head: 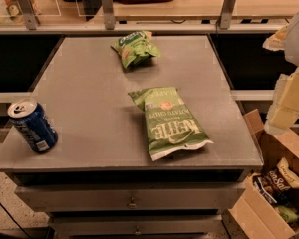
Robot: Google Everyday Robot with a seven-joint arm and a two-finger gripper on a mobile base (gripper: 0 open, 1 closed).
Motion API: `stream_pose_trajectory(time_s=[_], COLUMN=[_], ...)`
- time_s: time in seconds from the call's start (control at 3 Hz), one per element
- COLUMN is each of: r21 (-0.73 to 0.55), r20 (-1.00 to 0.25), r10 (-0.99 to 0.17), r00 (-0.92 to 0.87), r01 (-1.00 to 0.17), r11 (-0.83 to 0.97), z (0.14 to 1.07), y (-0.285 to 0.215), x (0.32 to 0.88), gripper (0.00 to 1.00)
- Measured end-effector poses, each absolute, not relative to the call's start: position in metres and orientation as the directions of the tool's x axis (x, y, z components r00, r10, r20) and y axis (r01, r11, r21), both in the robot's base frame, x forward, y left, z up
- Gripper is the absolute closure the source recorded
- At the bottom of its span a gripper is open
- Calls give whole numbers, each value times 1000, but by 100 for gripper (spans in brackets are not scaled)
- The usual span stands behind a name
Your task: Pick green jalapeno chip bag
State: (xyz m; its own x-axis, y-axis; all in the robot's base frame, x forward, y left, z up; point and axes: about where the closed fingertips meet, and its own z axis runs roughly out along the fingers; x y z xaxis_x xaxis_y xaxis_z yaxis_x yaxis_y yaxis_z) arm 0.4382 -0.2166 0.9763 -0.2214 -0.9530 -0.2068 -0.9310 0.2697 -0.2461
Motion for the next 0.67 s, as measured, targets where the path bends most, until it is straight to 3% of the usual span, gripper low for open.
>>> stream_pose_trajectory(time_s=[0.67], r21=[-217], r20=[-255], r10=[-931], r00=[-261], r01=[-923], r11=[318], z=[965], y=[-211], x=[434], gripper=[0])
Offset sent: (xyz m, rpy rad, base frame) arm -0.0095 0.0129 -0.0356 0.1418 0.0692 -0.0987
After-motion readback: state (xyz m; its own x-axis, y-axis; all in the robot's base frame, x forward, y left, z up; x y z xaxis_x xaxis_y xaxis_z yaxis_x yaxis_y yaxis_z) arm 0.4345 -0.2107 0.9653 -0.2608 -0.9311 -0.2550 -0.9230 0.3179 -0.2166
